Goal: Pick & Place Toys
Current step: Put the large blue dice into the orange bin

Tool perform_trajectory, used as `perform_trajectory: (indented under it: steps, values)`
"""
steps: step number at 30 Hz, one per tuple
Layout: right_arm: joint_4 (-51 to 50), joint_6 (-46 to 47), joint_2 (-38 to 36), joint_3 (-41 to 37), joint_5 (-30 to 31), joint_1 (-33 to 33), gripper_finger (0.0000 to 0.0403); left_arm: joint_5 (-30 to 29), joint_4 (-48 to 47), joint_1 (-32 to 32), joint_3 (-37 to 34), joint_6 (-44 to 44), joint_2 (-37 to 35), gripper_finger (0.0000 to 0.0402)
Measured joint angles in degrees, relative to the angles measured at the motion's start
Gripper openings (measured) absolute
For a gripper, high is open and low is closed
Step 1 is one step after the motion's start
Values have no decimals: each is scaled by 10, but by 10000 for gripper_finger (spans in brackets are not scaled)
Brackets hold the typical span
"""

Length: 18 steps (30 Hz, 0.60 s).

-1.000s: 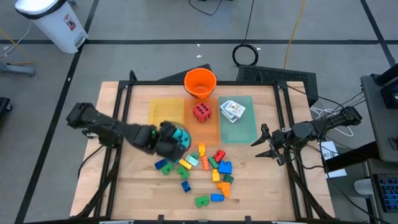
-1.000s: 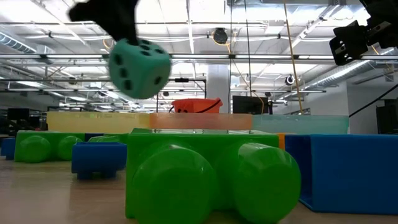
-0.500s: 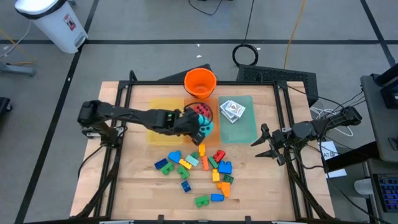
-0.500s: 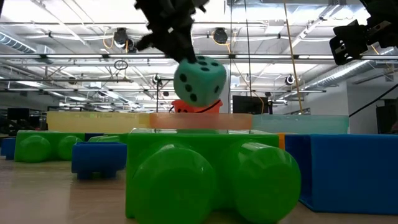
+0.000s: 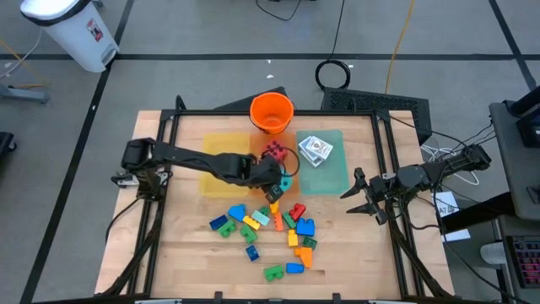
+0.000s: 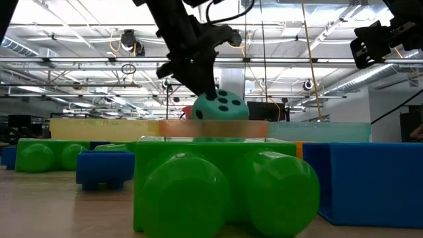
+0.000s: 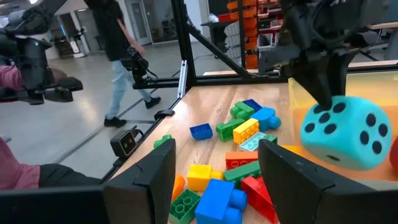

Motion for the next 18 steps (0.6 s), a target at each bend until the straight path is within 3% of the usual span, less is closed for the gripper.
perform_trajectory:
  steps: [9,14,18]
  values:
    - [1,0,0,0,0,0,196,-25,4,-2,0,122,31,90]
    - [0,0,0,0,0,0,196,-25,8,-1,0,121,30,94]
    - [0,-1,0,0,0,0,196,-35,19,-1,0,124,29,122]
